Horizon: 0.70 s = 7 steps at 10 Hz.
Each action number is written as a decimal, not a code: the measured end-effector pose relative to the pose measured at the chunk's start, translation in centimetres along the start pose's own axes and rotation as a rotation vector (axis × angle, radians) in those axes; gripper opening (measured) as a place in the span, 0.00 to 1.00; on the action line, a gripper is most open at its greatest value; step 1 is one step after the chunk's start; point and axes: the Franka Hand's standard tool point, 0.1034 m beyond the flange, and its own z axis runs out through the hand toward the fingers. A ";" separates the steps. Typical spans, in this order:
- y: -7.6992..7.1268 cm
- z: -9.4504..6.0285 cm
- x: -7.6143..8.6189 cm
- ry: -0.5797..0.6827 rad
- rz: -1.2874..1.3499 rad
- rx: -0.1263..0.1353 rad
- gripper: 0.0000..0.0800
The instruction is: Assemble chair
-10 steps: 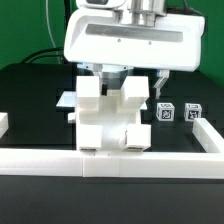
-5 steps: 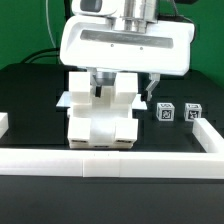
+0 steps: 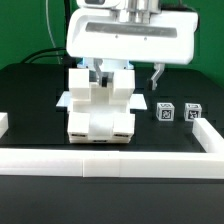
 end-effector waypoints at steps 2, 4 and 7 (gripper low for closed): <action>1.2 -2.3 0.4 -0.007 -0.013 0.026 0.81; 3.3 -2.8 0.6 0.000 -0.014 0.015 0.81; 3.9 -2.8 0.6 0.000 -0.009 0.012 0.81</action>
Offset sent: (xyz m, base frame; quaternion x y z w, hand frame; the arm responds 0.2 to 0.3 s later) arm -0.0065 -0.0416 0.0161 -0.0341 0.0035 -0.0609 0.9976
